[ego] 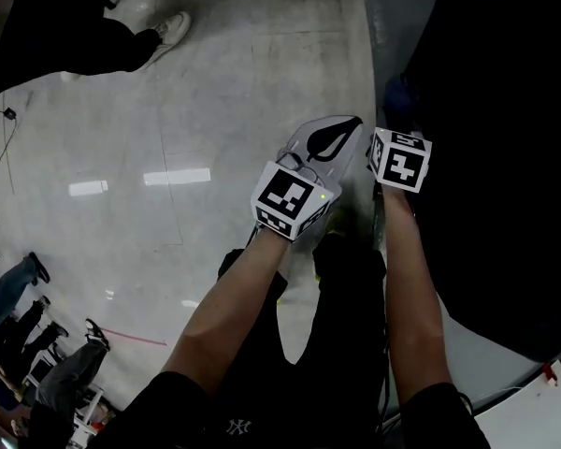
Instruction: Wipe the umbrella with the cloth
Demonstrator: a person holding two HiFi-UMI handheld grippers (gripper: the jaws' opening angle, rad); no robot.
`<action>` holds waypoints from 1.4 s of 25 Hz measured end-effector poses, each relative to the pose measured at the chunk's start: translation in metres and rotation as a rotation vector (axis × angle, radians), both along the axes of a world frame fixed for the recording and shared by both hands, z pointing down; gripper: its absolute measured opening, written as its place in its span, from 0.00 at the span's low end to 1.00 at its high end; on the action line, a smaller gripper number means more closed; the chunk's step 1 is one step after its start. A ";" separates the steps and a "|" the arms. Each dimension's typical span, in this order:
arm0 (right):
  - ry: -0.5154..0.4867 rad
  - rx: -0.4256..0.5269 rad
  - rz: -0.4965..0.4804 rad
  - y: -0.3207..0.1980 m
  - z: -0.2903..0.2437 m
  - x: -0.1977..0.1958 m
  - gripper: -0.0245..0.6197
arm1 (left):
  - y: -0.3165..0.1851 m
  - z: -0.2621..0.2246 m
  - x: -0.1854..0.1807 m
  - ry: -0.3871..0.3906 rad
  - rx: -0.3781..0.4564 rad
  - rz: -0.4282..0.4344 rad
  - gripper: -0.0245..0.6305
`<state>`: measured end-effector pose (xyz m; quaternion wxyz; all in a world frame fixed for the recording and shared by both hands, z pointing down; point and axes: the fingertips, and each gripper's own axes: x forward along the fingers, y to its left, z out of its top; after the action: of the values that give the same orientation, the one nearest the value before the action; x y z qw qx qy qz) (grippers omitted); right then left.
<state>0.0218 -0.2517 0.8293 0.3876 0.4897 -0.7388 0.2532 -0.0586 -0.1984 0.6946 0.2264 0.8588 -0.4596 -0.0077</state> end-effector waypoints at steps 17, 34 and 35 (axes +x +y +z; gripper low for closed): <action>-0.241 0.039 -0.039 0.068 -0.265 -0.027 0.16 | 0.033 -0.200 -0.006 0.006 -0.059 0.066 0.04; -0.317 0.285 -0.041 0.123 -0.519 -0.040 0.16 | 0.067 -0.420 -0.006 0.009 0.010 0.125 0.04; -0.322 0.304 -0.046 0.128 -0.535 -0.041 0.16 | 0.070 -0.433 -0.008 0.009 0.018 0.125 0.04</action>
<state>-0.0196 -0.1241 0.2945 0.1918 0.4789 -0.8317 0.2050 -0.0670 -0.1283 0.2613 0.2208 0.8877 -0.4041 -0.0016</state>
